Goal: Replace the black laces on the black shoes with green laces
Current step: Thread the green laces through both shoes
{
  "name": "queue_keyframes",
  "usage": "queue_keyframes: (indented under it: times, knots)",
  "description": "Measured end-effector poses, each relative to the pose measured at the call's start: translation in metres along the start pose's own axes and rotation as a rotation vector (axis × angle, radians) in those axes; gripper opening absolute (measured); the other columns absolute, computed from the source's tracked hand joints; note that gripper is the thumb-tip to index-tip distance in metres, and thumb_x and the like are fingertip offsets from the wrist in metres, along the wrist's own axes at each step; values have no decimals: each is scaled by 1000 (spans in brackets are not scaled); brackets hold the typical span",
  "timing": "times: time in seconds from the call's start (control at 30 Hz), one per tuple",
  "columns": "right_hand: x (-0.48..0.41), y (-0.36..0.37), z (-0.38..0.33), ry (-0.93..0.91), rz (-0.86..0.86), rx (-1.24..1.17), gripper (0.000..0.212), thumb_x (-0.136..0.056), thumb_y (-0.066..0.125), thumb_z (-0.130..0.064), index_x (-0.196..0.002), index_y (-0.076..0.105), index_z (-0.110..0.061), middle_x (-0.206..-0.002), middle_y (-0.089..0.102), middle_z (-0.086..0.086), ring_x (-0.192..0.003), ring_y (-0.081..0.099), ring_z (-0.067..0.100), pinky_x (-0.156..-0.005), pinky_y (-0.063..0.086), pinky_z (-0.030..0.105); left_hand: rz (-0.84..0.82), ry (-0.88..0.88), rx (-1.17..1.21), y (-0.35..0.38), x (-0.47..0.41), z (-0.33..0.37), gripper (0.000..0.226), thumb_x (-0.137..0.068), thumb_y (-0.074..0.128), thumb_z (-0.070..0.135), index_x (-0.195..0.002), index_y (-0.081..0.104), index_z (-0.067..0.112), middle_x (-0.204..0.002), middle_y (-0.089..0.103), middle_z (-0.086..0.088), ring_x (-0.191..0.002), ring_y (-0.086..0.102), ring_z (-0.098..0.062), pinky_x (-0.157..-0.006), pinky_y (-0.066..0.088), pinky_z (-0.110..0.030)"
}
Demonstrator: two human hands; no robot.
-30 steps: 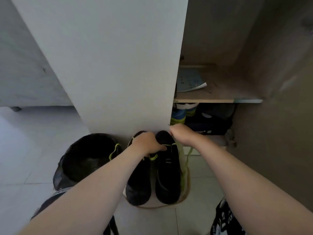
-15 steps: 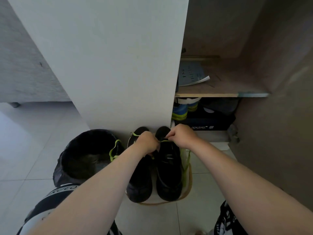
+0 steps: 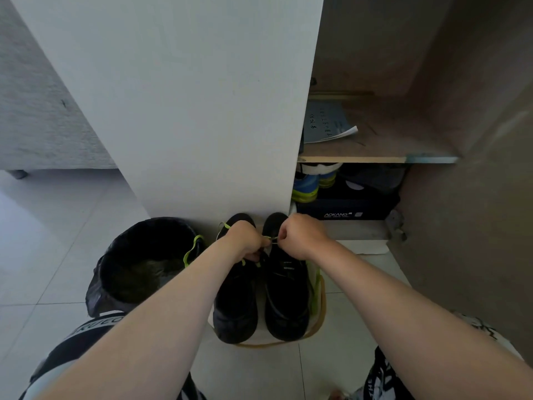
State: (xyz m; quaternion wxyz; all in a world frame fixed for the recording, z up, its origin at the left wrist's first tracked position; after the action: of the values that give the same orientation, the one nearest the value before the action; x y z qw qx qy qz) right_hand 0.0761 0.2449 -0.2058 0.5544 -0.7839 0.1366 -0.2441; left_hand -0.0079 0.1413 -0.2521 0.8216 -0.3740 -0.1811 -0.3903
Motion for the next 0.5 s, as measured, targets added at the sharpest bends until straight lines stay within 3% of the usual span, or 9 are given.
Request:
queue_keyframes:
  times: [0.23,0.43,0.5]
  knots:
    - [0,4,-2,3,-10,-34,18,-87,59,-25,-84,77,-29,-90,71,-6,-83,65,20,-66,54,30,-4,37,69,-1,0,-1,17,-86,75,17,-87,69,1,-71,65,-10,-61,65,-23,-74,62,-40]
    - [3,10,-1,20,-37,-92,20,-87,61,-28,-73,75,-29,-82,70,-7,-79,64,19,-64,54,31,-6,56,99,-2,1,-1,22,-85,75,14,-67,64,6,-49,59,-3,-46,59,-18,-71,61,-39]
    - [5,10,-2,22,-19,-84,21,-86,61,-27,-69,73,-26,-78,69,-5,-76,63,21,-61,52,31,-18,59,112,-1,2,0,19,-87,73,15,-73,68,3,-57,65,-6,-53,65,-21,-70,61,-37]
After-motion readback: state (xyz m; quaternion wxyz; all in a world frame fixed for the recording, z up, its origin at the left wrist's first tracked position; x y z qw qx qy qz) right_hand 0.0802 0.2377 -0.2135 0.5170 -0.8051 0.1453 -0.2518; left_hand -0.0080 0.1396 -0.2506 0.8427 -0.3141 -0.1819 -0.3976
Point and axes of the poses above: each hand's wrist, its own x-axis away from the middle knuckle, its own y-axis out of the palm, z = x × y, the point moved 10 cm from there along -x, towards the middle knuckle
